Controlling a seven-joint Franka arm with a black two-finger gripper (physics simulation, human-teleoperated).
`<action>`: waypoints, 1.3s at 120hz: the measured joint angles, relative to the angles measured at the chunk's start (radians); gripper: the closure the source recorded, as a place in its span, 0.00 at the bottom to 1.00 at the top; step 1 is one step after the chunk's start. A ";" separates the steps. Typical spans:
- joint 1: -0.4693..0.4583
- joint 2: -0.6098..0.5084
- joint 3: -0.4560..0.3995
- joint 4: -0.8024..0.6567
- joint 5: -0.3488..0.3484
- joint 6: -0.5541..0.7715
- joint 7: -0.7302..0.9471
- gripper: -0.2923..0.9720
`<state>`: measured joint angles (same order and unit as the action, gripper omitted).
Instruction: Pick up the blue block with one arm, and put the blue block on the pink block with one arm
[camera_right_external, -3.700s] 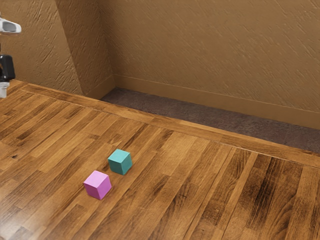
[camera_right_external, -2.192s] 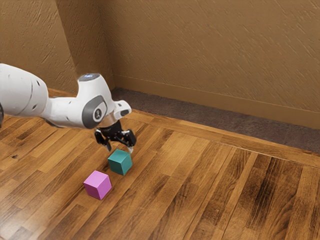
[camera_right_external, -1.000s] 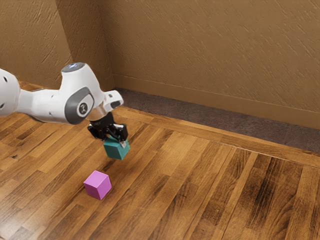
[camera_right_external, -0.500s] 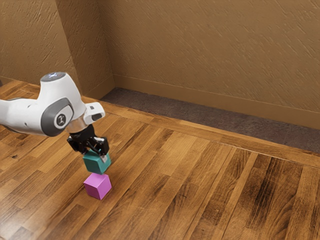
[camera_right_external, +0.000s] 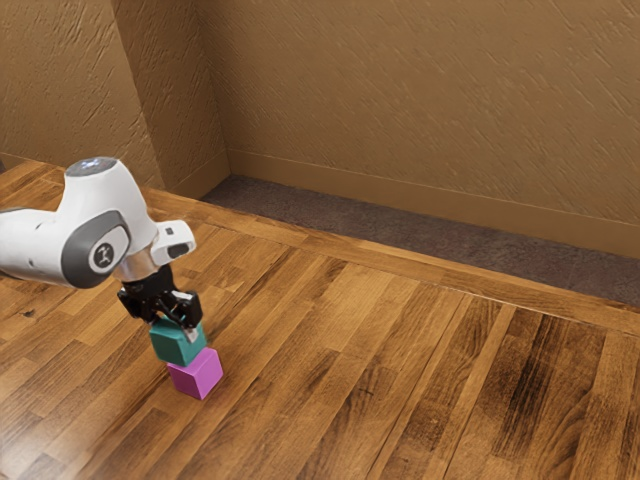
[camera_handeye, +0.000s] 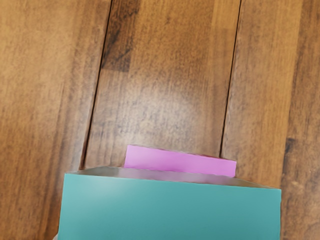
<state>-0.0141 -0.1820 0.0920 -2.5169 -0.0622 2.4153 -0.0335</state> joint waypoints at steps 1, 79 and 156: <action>0.000 0.000 0.000 0.000 0.000 0.000 0.000 0.47; -0.004 0.010 -0.028 0.002 0.036 0.002 0.006 0.55; -0.002 0.028 -0.029 0.013 0.081 0.010 0.004 0.57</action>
<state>-0.0164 -0.1537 0.0627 -2.5043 0.0186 2.4254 -0.0294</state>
